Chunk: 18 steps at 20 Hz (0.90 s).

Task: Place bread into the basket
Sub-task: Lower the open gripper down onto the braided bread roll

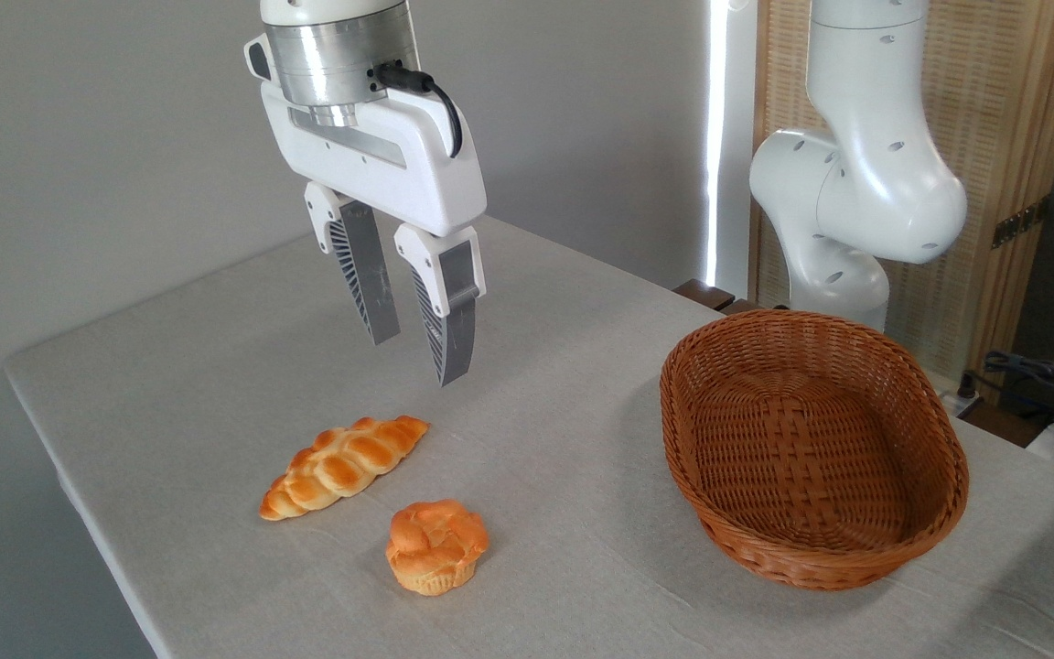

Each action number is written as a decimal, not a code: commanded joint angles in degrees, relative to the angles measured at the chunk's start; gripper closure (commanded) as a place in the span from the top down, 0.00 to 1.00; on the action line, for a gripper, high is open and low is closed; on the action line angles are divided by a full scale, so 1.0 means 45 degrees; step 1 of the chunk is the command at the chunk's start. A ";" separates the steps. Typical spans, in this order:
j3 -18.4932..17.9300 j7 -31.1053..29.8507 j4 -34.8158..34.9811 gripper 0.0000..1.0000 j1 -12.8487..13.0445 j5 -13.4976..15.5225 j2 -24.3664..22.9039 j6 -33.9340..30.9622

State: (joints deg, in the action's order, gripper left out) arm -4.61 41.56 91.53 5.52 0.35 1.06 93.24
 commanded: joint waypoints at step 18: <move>0.0087 -0.0017 0.2801 1.00 0.1546 0.0625 -0.0880 0.2774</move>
State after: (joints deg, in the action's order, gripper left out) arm -3.94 41.55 99.10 10.26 1.40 -1.05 103.21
